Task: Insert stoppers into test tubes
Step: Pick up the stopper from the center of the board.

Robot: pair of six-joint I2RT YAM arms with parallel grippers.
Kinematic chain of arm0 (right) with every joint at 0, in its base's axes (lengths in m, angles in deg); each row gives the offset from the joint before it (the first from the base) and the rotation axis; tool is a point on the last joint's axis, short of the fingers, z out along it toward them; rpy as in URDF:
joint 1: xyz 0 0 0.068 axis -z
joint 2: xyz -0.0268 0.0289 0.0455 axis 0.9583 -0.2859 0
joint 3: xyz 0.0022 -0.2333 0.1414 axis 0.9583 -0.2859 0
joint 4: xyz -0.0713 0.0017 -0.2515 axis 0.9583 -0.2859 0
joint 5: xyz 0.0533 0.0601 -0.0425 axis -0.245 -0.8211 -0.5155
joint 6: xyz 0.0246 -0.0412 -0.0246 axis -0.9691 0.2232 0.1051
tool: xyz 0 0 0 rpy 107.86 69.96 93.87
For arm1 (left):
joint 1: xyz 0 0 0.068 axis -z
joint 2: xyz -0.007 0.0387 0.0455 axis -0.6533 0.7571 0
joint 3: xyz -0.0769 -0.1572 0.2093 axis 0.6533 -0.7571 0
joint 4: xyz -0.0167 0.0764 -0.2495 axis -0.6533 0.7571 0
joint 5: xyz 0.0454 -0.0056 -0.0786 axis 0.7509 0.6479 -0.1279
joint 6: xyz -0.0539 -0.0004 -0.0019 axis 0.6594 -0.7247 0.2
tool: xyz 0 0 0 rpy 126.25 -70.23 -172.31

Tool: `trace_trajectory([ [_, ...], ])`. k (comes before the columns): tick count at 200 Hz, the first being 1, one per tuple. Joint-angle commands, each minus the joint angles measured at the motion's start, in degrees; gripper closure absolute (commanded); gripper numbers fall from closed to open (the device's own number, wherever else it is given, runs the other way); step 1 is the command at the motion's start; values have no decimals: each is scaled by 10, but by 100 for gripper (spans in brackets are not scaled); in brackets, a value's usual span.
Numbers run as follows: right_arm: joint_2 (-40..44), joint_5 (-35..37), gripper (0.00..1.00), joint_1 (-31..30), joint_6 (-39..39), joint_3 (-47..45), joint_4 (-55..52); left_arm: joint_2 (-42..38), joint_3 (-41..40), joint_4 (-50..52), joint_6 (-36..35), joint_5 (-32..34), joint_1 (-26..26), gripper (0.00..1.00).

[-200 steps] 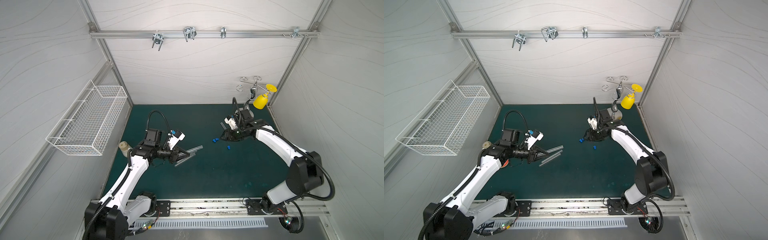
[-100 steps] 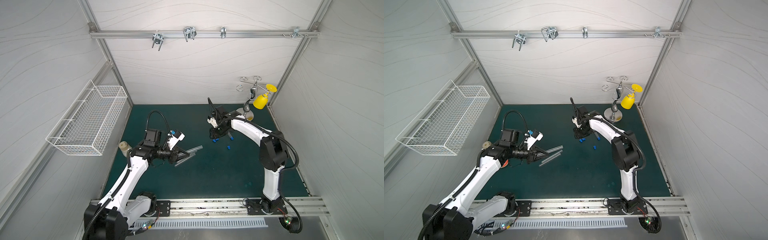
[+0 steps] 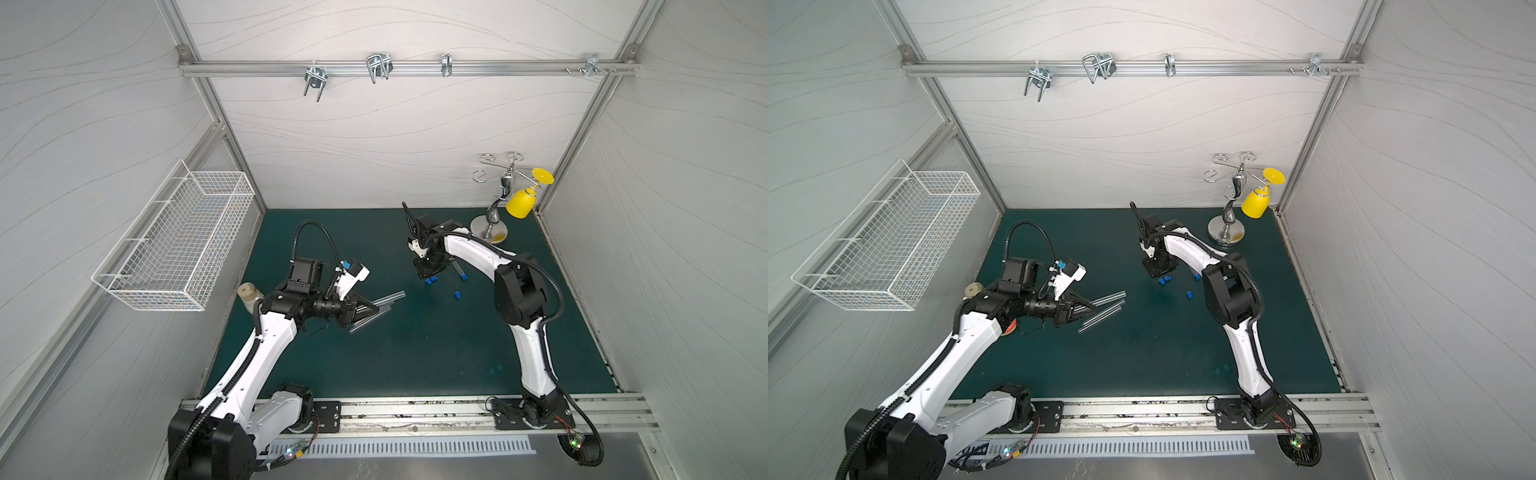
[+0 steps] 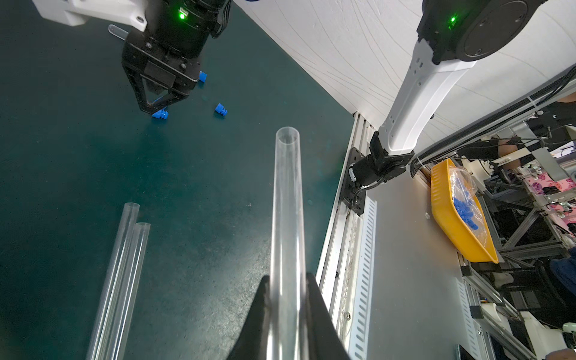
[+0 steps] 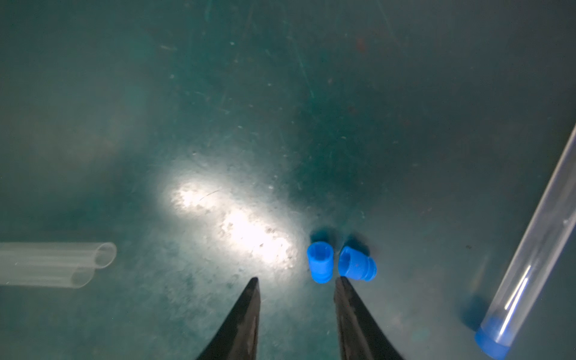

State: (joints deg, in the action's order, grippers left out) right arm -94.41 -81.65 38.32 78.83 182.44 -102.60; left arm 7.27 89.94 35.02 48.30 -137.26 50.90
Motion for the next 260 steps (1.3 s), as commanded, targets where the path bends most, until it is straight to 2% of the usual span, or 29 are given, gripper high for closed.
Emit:
trace_trajectory([
  [1, -23, 17, 59, -2, 16, 18, -38, -1, 24, 4, -14, -4, -4, 100],
  [206, -80, 27, 71, -2, 21, 56, -55, -4, 21, 5, -15, -2, -4, 100],
  [260, -79, 28, 78, -2, 21, 57, -58, -4, 20, 4, -15, -1, -4, 100],
])
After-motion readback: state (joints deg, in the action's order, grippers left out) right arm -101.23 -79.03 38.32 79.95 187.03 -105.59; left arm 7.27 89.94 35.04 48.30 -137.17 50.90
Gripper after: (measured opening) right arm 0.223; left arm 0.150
